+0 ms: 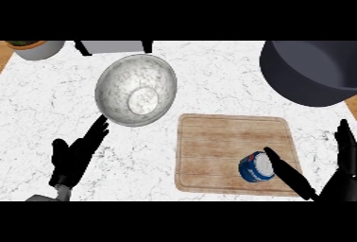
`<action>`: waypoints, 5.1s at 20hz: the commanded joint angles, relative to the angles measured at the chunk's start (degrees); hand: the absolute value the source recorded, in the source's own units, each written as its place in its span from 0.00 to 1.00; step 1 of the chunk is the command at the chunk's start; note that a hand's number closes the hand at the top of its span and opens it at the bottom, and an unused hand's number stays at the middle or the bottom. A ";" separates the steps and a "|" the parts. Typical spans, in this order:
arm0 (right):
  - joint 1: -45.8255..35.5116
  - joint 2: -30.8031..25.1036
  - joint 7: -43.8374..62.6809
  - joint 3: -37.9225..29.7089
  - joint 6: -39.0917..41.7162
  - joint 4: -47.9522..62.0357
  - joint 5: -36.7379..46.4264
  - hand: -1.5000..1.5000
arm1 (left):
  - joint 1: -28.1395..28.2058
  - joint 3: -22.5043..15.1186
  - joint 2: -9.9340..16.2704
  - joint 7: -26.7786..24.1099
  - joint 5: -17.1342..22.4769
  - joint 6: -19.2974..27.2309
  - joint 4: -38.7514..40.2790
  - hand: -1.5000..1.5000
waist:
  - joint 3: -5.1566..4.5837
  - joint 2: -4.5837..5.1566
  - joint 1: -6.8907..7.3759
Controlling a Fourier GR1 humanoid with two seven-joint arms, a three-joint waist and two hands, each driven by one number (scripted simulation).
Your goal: Pick the can from the cutting board and place it in the pot
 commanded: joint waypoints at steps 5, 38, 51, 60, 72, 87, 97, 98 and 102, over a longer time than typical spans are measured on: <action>7.32 7.00 26.96 4.28 9.47 -14.79 16.82 0.00 | -3.37 -1.25 -1.21 1.09 -1.57 -0.58 1.68 0.50 | 0.13 0.61 2.70; 14.15 12.24 18.52 5.86 15.70 -8.72 -0.14 0.00 | -3.15 4.99 -6.32 0.80 -6.44 -7.79 3.25 0.50 | 0.65 0.41 3.88; 9.28 13.27 -10.68 -0.47 13.71 12.30 -29.29 0.00 | -5.50 6.09 -9.72 5.01 -9.96 -6.31 3.10 0.50 | 0.67 0.48 3.85; 5.00 13.22 -22.71 -1.35 15.21 26.37 -29.61 1.00 | -4.16 9.22 -9.60 4.52 -9.80 -9.48 2.17 0.50 | 0.64 0.50 4.12; 3.38 5.40 -36.94 -6.75 17.82 26.25 -39.23 1.00 | -2.56 7.92 -11.09 2.06 -12.84 -9.85 3.18 0.50 | 0.64 0.51 3.82; -8.67 -34.87 -49.21 -31.73 61.57 61.05 -51.99 1.00 | -4.81 7.42 -12.63 2.37 -11.96 -10.34 4.41 0.50 | 1.09 1.25 5.66; -27.11 -45.29 -58.07 -29.50 59.65 81.73 -39.15 1.00 | -6.27 9.06 -11.47 2.74 -11.26 -12.31 5.26 0.50 | 0.85 1.11 6.34; -28.77 -43.27 -59.08 -28.07 57.83 82.67 -37.00 1.00 | -6.10 9.69 -11.20 0.74 -11.65 -12.89 7.46 0.50 | 0.74 0.93 5.55; -35.89 -47.31 -54.59 -26.40 58.42 86.46 -33.61 1.00 | -4.23 5.92 -15.52 3.15 -14.88 -8.27 3.84 0.50 | 0.78 1.02 6.09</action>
